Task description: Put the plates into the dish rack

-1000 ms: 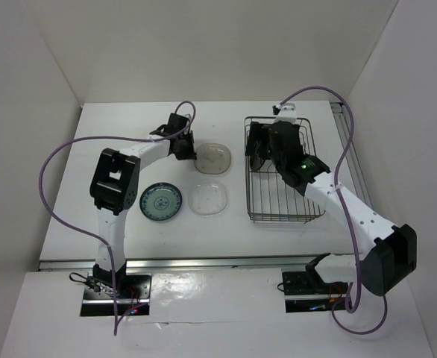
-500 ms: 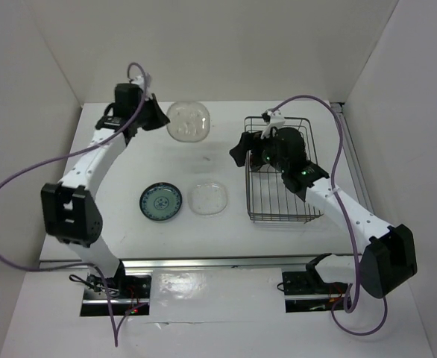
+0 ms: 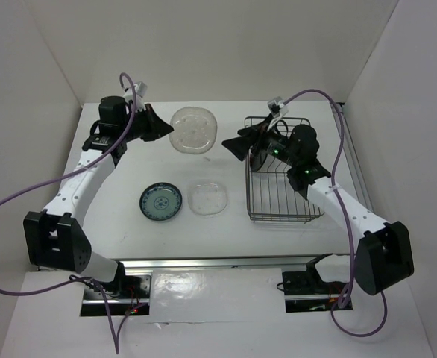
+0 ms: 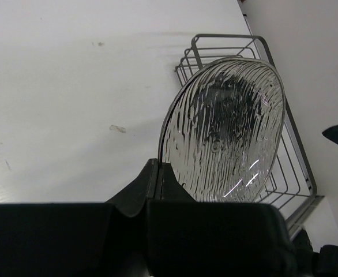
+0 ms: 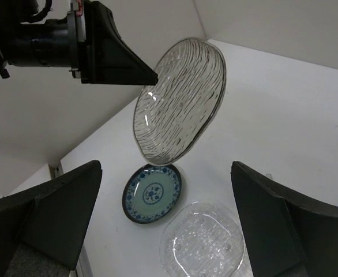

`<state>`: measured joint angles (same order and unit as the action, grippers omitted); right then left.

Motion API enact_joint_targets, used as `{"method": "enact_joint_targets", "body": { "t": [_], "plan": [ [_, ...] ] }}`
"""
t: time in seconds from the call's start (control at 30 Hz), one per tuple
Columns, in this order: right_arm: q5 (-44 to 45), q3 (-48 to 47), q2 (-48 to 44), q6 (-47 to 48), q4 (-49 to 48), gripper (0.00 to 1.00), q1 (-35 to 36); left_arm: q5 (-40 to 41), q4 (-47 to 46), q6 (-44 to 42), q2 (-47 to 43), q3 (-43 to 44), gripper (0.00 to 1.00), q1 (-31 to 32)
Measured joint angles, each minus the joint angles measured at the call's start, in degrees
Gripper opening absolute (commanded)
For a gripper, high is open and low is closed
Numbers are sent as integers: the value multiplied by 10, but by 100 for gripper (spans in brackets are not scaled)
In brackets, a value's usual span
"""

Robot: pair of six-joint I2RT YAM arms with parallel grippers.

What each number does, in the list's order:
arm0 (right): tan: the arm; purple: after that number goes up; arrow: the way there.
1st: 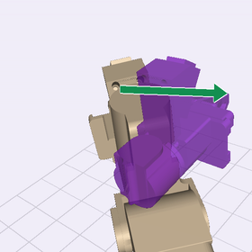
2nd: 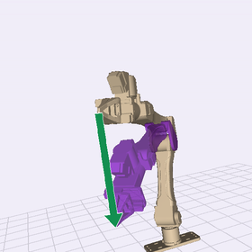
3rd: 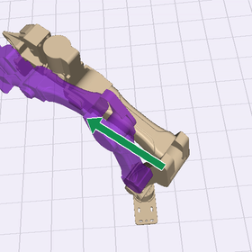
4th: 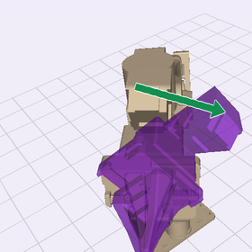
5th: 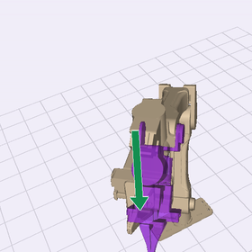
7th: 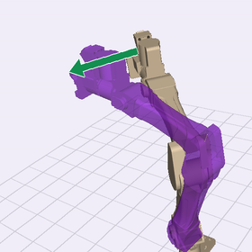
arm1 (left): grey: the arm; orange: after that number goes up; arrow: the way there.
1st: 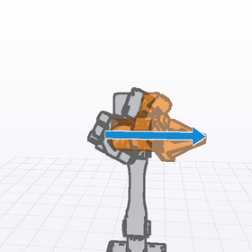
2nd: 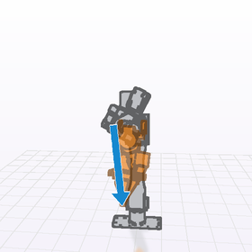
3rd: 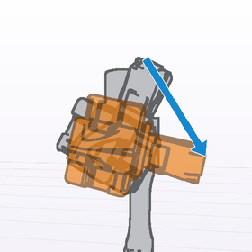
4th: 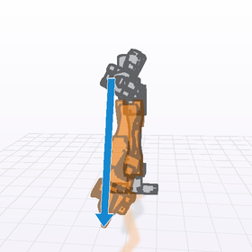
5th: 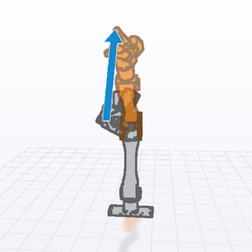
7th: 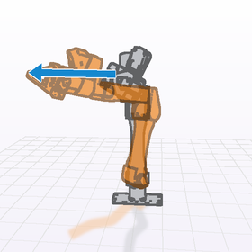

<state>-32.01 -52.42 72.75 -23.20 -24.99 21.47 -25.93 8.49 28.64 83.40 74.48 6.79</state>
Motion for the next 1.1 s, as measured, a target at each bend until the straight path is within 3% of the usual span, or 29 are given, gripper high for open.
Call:
{"method": "enact_joint_targets", "body": {
  "t": [0.53, 0.77, 0.87, 0.9, 0.97, 1.0, 1.07, 1.1],
  "plan": [
    [-2, -39, 138, -34, -43, 96, 4, -73, -57, 31, 0, -17, 0, 7],
    [3, -61, 144, -57, -57, 83, 9, -97, -78, 37, 3, -29, 0, 16],
    [4, -73, 165, -78, -78, 57, 11, -104, -84, 45, 11, -31, 0, 22],
    [3, -76, 172, -85, -83, 42, 13, -104, -86, 46, 13, -32, 0, 24],
    [4, -83, 185, -99, -84, 0, 17, -103, -87, 45, 16, -34, 0, 25],
    [14, -87, 189, -101, -82, 0, 19, -103, -87, 45, 16, -35, 0, 25],
    [29, -95, 198, -111, -73, 0, 19, -104, -92, 42, 16, -36, 55, 23],
    [31, -96, 198, -112, -71, 0, 19, -104, -92, 42, 16, -36, 91, 23]
  ]
}}
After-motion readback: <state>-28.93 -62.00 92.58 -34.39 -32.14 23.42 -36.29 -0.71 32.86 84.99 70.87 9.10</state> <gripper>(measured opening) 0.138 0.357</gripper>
